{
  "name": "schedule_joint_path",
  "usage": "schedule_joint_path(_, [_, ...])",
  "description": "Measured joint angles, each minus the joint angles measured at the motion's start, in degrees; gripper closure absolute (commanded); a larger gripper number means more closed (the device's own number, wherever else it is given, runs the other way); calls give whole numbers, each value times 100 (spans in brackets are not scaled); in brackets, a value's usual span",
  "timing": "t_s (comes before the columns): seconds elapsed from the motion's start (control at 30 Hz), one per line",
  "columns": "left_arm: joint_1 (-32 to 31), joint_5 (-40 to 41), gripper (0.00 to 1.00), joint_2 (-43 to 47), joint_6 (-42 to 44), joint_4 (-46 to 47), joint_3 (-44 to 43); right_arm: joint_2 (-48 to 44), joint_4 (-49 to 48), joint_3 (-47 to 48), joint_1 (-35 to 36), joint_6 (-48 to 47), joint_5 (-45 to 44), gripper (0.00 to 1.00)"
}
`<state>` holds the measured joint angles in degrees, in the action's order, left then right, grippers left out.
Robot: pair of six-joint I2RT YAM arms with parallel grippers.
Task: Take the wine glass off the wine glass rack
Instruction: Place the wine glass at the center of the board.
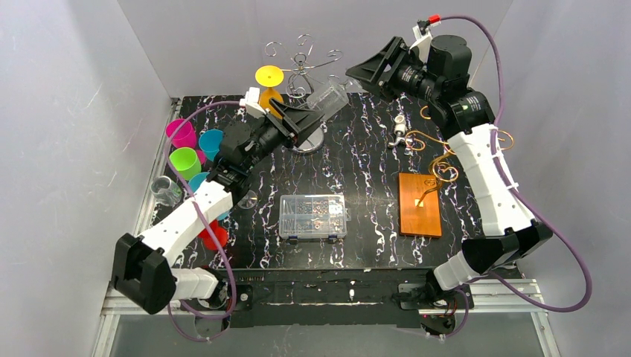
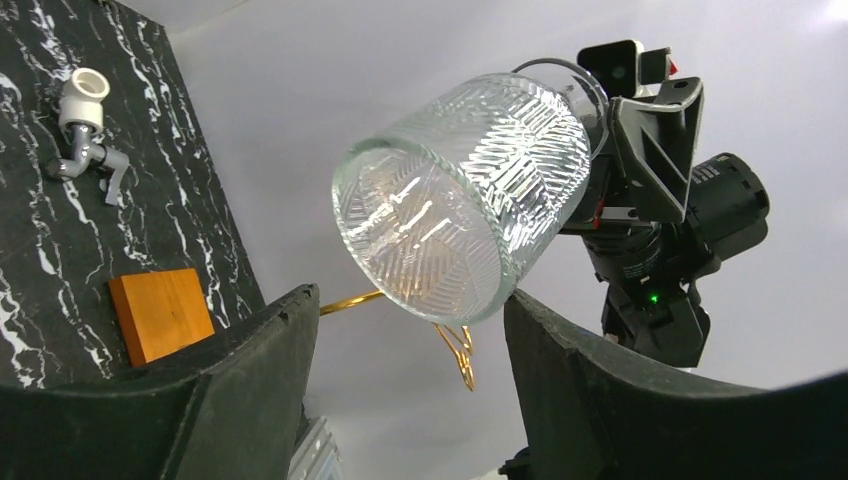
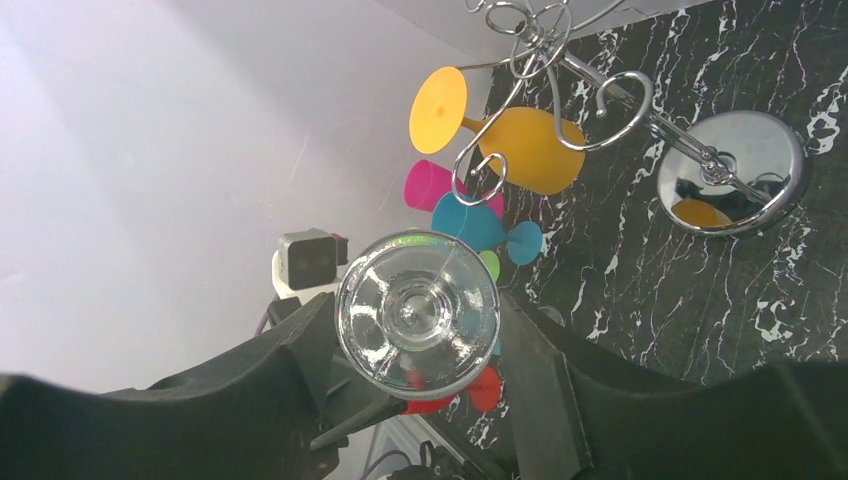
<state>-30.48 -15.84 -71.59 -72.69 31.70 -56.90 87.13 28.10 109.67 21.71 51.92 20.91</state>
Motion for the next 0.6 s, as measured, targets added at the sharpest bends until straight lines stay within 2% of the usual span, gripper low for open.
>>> schedule_joint_path(0.13, [0, -66, 37, -319, -111, 197, -273, -11, -35, -87, -26, 15, 11, 63])
schedule_joint_path(0.37, [0, -118, 41, -363, -188, 503, -487, -20, -109, -232, -35, 28, 50, 63])
schedule_joint_path(0.47, [0, -129, 48, -363, -201, 535, -487, -20, -138, -264, -39, 42, 74, 63])
schedule_joint_path(0.6, [0, -149, 64, -402, -297, 599, -487, -74, -343, -439, -52, 131, 133, 62])
